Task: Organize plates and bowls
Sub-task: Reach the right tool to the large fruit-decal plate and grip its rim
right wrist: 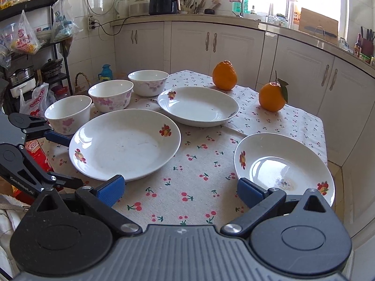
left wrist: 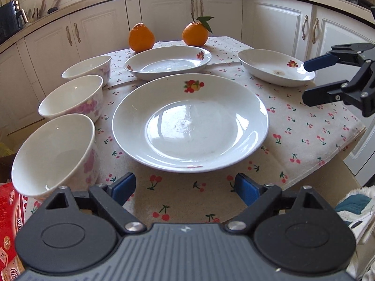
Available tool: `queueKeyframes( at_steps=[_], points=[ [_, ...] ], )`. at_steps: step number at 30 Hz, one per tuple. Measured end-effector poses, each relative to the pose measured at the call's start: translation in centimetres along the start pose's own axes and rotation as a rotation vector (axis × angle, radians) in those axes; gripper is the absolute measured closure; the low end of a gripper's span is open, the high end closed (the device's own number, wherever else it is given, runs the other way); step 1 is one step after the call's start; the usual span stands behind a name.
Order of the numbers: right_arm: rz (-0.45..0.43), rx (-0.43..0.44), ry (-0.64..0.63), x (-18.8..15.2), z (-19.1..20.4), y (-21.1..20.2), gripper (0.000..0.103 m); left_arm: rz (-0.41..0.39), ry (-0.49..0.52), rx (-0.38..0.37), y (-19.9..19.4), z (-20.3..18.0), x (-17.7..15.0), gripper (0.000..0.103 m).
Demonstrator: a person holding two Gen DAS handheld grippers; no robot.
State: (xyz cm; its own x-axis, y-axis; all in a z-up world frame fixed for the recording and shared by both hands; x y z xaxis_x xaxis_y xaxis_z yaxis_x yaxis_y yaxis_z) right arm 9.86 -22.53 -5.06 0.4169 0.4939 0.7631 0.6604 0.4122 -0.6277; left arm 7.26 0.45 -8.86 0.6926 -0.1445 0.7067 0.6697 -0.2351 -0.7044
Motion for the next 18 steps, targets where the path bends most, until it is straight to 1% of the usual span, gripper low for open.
queueKeyframes(
  at_steps=[3,4,5,7,11,18],
  points=[
    [0.012,0.028,-0.016,0.6,0.0,0.7,0.0,-0.006,-0.019,-0.001,0.4,0.1,0.1,0.008],
    [0.014,0.042,-0.021,0.8,-0.1,1.0,0.0,-0.009,-0.026,0.001,0.5,0.1,0.1,0.006],
    [0.015,0.057,-0.026,1.0,-0.1,1.3,0.0,-0.009,-0.036,0.003,0.6,0.2,0.1,0.003],
    [0.021,0.096,-0.031,1.5,-0.3,2.1,0.0,-0.004,-0.053,-0.004,0.8,0.4,0.1,0.001],
    [0.036,0.179,-0.037,2.7,-0.7,3.8,0.0,-0.005,-0.066,-0.011,0.9,0.5,0.1,0.0],
    [0.095,0.315,-0.052,4.3,-1.2,7.7,0.0,-0.013,-0.083,0.014,1.0,0.2,0.1,0.0]
  ],
)
Point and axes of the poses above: each gripper's, at about its wrist camera, not at the fingertips, and y roughly the way its jaws point, z to its left, x to its top, the point moved 1 cm from there along y, roughly the way its jaws point, and after that the axes turned 10 degrees about -y, right-handed, at the moved point
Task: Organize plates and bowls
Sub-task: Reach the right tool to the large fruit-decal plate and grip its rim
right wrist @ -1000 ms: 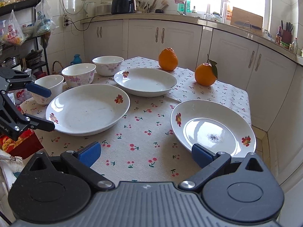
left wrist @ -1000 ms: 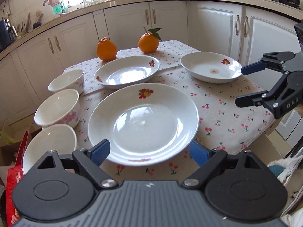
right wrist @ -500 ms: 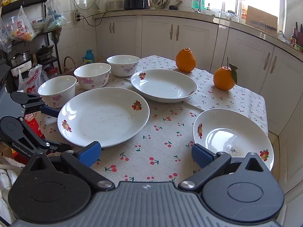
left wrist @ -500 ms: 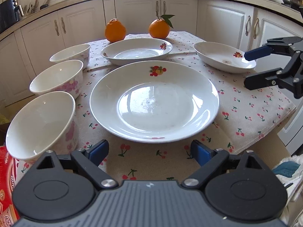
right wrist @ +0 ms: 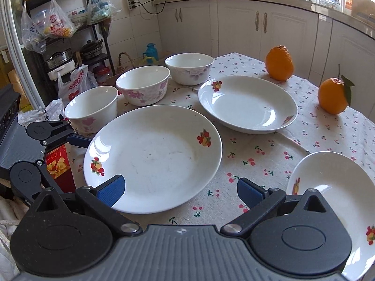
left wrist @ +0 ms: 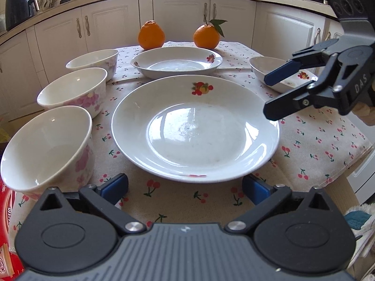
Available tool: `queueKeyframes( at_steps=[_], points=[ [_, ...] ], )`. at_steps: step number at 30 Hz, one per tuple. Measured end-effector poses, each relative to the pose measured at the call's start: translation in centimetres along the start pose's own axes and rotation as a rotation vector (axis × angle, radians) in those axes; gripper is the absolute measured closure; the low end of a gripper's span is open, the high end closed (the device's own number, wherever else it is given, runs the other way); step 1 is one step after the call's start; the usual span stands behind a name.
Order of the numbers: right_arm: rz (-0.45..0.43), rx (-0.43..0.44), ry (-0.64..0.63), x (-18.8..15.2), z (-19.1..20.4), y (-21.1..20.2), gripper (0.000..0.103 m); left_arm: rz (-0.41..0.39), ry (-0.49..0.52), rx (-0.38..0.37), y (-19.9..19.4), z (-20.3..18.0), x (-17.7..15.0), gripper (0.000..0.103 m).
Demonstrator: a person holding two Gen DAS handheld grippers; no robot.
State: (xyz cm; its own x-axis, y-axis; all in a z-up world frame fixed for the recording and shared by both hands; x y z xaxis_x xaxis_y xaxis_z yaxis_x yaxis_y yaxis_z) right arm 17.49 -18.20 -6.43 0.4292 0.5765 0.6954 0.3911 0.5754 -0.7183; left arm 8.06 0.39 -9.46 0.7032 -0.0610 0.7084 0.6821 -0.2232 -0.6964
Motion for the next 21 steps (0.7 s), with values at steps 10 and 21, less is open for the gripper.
queueKeyframes(
  at_steps=[10,21],
  points=[
    [0.063,0.098,-0.03,2.1,-1.9,4.1,0.0,-0.021,0.022,0.02,-0.4,-0.6,-0.2,0.001],
    [0.069,0.188,-0.034,4.5,-4.1,6.3,0.005,-0.024,0.017,0.001,-0.4,-0.5,0.0,0.007]
  ],
)
Point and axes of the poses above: each gripper's, at about its wrist camera, not at the fingertips, and y roughly the way its jaws point, z to its left, x to its top, the point moved 1 cm from there along y, roughly the way its jaws point, and after that the axes turned 10 degrees about -y, right-handed, at the moved point
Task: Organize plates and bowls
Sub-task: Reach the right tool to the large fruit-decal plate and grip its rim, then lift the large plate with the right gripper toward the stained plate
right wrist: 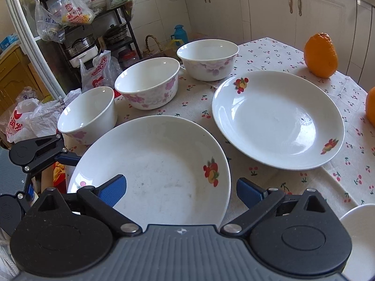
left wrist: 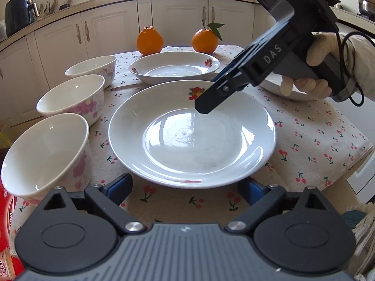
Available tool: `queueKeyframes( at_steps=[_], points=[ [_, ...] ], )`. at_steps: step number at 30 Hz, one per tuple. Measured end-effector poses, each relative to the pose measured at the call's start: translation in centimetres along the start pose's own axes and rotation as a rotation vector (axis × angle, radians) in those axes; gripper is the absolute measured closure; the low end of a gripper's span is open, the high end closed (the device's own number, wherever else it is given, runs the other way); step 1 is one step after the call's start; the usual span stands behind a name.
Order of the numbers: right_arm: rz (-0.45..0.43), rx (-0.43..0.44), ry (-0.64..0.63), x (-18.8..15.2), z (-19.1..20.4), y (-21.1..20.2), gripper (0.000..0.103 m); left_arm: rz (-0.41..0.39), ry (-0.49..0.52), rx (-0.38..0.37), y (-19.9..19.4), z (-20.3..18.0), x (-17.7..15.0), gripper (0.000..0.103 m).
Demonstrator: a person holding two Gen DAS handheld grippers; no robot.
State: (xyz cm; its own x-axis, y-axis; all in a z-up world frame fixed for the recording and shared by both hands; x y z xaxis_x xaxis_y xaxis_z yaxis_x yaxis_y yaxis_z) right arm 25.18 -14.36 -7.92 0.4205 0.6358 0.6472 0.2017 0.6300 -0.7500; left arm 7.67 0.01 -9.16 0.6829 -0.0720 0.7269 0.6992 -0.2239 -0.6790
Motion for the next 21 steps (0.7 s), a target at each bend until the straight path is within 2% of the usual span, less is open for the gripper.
queueKeyframes(
  at_steps=[11,21],
  points=[
    [0.041,0.085,-0.019,1.5,-1.2,2.1,0.017,0.0,0.022,0.002,0.2,-0.5,0.2,0.007],
    [0.056,0.115,-0.007,1.8,-1.6,2.3,0.018,0.004,0.028,-0.015,0.3,-0.5,0.3,0.008]
  ],
)
Point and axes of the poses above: each gripper's, at about its wrist camera, not at the fingertips, and y roughly the way its jaws point, z to its left, x to its top, the point moved 1 cm from there along y, roughly the way its jaws point, and after that the axes turned 10 degrees about -y, right-handed, at the moved point
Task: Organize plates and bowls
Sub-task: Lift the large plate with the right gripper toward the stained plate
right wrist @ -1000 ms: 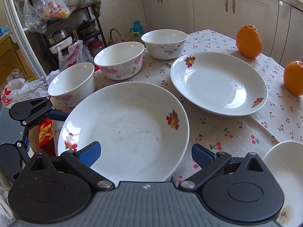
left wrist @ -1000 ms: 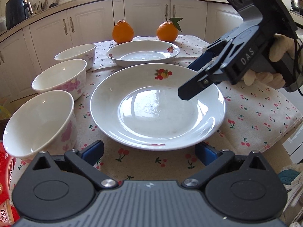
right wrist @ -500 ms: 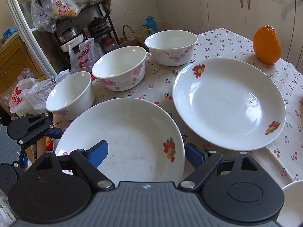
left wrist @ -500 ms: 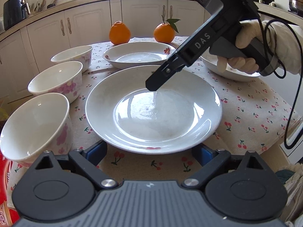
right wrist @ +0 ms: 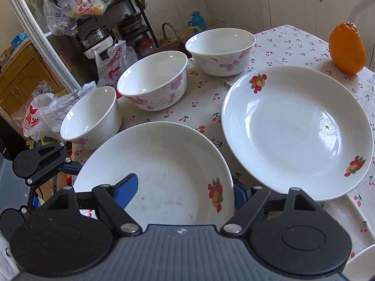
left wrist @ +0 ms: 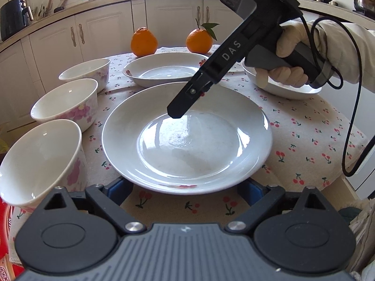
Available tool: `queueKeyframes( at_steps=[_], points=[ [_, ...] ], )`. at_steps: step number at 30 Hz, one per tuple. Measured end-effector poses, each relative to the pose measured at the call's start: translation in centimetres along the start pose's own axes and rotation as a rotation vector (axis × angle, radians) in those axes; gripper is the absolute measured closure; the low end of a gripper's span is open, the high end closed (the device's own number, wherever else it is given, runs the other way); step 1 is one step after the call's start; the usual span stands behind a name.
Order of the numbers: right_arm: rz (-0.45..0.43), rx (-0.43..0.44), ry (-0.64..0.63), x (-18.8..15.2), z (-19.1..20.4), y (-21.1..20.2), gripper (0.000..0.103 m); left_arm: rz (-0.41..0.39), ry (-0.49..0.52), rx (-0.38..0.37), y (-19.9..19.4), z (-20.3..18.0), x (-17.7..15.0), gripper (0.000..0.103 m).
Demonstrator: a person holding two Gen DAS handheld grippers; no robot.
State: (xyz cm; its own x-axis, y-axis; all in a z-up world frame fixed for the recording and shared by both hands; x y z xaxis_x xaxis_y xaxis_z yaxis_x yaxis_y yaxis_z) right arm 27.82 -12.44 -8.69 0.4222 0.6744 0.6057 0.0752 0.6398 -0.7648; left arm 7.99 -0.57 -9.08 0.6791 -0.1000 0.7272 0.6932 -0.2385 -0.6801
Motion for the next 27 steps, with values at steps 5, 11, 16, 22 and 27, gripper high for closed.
queueKeyframes(
  at_steps=[5,11,16,22,27],
  points=[
    [0.005,-0.009,-0.004,0.0,0.2,0.0,0.017,0.003,0.0,-0.012,0.1,0.2,0.1,0.009],
    [0.004,-0.011,0.005,0.0,0.3,-0.2,0.017,0.013,0.011,-0.019,0.1,0.3,0.2,0.009],
    [0.0,-0.02,0.005,-0.2,0.6,-0.9,0.017,0.024,0.034,-0.023,-0.1,-0.1,0.6,0.01],
    [-0.022,-0.043,0.015,-0.6,0.9,-2.3,0.017,0.038,0.059,-0.05,-0.4,-0.4,1.6,0.01],
    [-0.049,-0.076,0.028,-1.2,0.8,-4.2,0.017,0.05,0.091,-0.082,-0.3,-1.1,2.7,0.01]
  ],
)
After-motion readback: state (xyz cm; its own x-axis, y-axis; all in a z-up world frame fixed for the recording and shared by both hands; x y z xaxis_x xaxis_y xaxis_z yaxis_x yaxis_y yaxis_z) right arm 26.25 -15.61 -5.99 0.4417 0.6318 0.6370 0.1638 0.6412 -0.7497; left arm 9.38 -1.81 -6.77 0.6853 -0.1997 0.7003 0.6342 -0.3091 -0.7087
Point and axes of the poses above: each gripper's, at about its wrist camera, not at the fingertips, and y roughly the way its jaws point, z to its left, x to its top, the point moved 1 cm from there along y, roughly the way its jaws point, and after that the axes turned 10 degrees about -y, right-handed, at the moved point
